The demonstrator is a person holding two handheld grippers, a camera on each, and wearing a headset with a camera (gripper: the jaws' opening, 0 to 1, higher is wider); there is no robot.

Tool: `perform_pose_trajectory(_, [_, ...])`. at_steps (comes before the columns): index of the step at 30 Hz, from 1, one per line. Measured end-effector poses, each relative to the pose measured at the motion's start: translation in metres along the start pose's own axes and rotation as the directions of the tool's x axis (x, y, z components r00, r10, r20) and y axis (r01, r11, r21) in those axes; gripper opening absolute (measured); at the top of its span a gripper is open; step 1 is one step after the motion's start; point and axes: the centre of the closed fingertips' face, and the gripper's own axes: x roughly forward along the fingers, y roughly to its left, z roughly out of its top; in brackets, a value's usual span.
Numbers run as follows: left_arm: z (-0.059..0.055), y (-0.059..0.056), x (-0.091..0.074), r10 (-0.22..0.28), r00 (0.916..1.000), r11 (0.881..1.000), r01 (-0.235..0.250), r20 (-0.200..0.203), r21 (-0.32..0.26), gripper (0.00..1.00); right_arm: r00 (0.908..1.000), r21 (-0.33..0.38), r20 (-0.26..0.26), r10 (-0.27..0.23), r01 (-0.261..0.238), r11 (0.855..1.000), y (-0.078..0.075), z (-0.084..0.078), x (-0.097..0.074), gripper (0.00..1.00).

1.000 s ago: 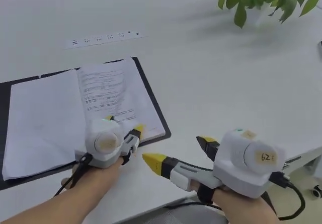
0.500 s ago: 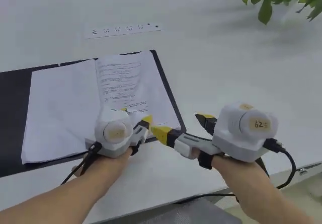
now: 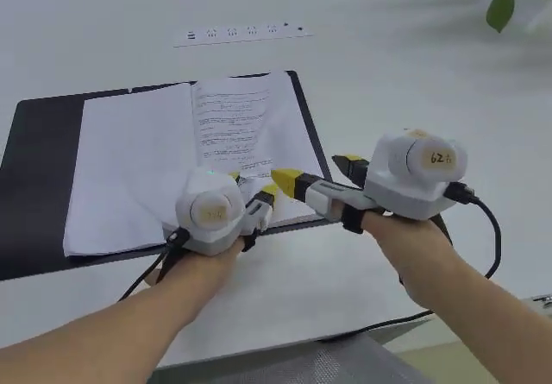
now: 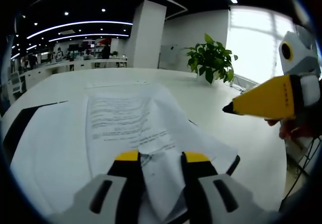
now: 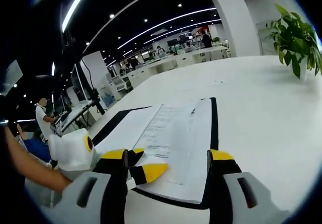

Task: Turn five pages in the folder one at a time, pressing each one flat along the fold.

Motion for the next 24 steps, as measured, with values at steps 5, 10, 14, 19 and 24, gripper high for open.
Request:
perform_pose_trajectory(5, [0.0,0.006,0.0,0.011,0.9999,1.0,-0.011,0.0,-0.009,0.23,0.9998,0.006,-0.004,0.021,-0.021,1.0,-0.003,0.001,0.014,0.56])
perform_pose_trajectory(10, [0.0,0.005,0.0,0.009,1.0,1.0,-0.009,0.001,-0.012,0.23,0.9989,0.002,-0.012,0.044,-0.044,0.999,-0.005,0.004,0.032,0.52])
perform_pose_trajectory(14, [0.0,0.005,0.0,0.01,1.0,1.0,-0.01,0.0,-0.013,0.23,0.9977,0.02,-0.032,0.061,-0.06,0.998,-0.008,0.001,0.048,0.45])
perform_pose_trajectory(19, [0.0,0.005,0.0,0.011,0.9999,1.0,-0.011,-0.001,-0.01,0.23,0.996,0.056,-0.058,0.069,-0.065,0.996,-0.013,-0.005,0.061,0.38])
perform_pose_trajectory(24, [0.0,0.007,0.0,0.019,0.9998,0.999,-0.019,0.002,-0.026,0.21,0.9966,0.075,-0.052,0.064,-0.06,0.995,-0.011,-0.004,0.06,0.25])
